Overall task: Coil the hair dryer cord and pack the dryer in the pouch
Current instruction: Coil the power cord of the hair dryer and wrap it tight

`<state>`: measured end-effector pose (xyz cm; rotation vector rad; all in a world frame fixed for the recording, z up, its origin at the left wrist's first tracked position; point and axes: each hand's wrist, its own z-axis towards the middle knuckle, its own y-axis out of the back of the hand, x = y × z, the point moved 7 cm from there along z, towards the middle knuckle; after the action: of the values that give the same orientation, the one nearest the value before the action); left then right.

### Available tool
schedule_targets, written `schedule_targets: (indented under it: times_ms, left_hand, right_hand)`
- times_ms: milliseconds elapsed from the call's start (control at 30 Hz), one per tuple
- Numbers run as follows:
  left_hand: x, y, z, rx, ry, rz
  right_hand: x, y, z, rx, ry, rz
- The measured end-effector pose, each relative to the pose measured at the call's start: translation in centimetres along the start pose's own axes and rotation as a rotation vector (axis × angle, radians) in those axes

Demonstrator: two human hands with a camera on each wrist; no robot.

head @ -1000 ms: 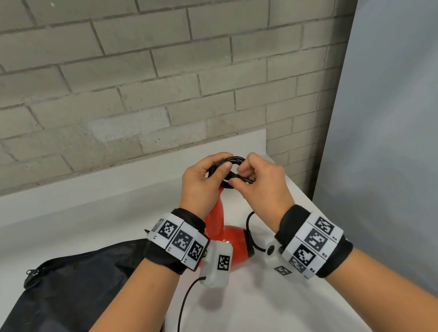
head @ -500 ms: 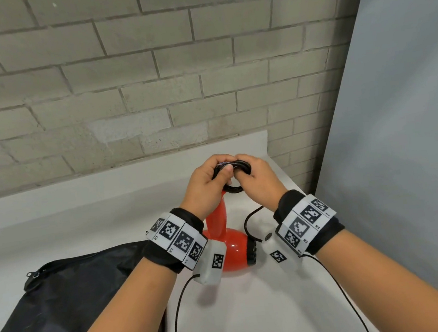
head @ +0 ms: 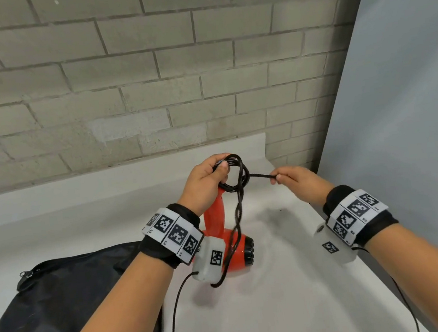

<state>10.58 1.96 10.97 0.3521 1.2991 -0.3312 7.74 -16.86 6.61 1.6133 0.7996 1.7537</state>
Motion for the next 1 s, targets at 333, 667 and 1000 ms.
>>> schedule_targets:
  times_ms: [333,667,1000]
  left_hand:
    - [-0.3,1.1,-0.9,-0.021,-0.012,-0.014]
    - [-0.2,2.3,-0.9,-0.057,-0.014,-0.080]
    - [-0.2,2.4,-0.6,-0.019,-0.003,-0.086]
  right_hand:
    - [-6.4,-4.4,0.8,0.178,-0.421,-0.437]
    - [7.7,-5.8,1.1,0.029,0.218,0.252]
    - [6.3,-4.2,3.1,-0.233,0.087,0.248]
